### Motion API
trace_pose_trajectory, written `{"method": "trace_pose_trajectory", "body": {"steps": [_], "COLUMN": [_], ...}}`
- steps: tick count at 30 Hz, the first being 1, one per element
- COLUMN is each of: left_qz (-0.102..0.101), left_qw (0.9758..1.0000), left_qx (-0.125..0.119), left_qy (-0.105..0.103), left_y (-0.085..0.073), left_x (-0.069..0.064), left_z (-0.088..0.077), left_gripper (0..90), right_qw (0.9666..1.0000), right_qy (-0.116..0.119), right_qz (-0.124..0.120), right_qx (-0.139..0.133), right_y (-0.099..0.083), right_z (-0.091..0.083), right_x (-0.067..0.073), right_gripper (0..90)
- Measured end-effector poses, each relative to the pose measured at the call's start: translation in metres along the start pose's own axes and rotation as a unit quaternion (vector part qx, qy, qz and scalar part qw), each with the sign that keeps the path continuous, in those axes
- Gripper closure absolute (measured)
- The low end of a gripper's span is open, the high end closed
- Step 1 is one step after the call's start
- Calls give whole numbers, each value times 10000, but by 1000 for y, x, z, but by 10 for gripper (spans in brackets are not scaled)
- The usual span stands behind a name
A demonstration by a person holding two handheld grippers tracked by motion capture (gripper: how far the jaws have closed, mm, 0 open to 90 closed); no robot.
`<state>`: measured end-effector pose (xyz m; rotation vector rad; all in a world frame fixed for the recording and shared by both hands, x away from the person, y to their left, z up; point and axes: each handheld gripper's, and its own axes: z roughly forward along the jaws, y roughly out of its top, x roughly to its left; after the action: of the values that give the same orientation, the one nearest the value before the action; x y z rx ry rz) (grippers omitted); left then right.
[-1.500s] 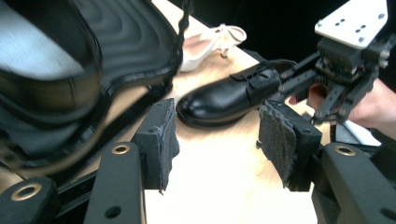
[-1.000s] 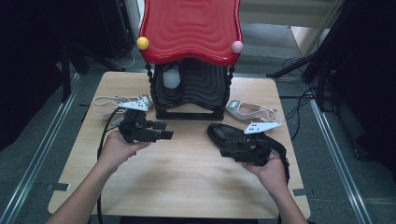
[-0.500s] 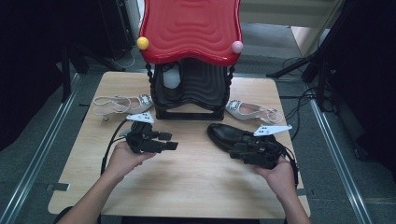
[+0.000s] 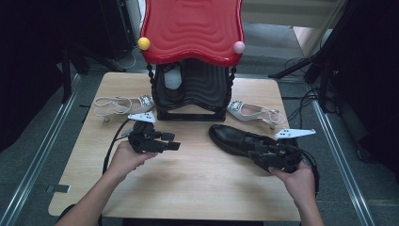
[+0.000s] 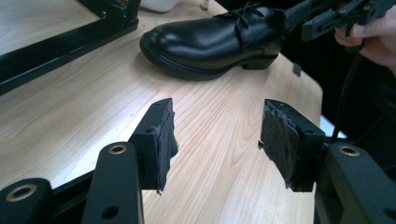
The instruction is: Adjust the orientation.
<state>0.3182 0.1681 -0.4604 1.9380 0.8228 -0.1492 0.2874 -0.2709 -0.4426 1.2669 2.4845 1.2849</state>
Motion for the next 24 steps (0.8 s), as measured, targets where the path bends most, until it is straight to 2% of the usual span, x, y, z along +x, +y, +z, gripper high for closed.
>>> {"method": "trace_pose_trajectory", "body": {"steps": [2, 5, 11, 15, 19, 22, 24], "left_qz": [58, 59, 93, 104, 99, 148, 175], "left_qw": [9999, 9999, 9999, 9998, 9999, 9997, 9996], "left_qx": [35, 33, 36, 65, 60, 162, 131], "left_qy": [93, 109, 133, 136, 68, 141, 173], "left_y": [0, 0, 1, 2, 4, 2, 1], "left_x": [1, 3, 2, 0, -3, -4, -4], "left_z": [1, 1, 4, 7, 9, 9, 8], "left_gripper": [451, 453, 455, 455, 450, 451, 470], "right_qw": [9999, 9998, 9984, 9983, 9982, 9975, 9966], "right_qy": [-64, -172, -477, -387, -369, -392, -408], "right_qz": [85, 135, 180, 238, 198, 185, 187], "right_qx": [-12, 5, 234, 356, 435, 562, 685], "right_y": [-2, -5, -11, -9, 0, 5, 7], "right_z": [-5, -10, -4, 7, 18, 30, 38], "right_x": [-4, -9, -20, -22, -24, -26, -27], "right_gripper": [568, 574, 579, 568, 571, 583, 585]}}
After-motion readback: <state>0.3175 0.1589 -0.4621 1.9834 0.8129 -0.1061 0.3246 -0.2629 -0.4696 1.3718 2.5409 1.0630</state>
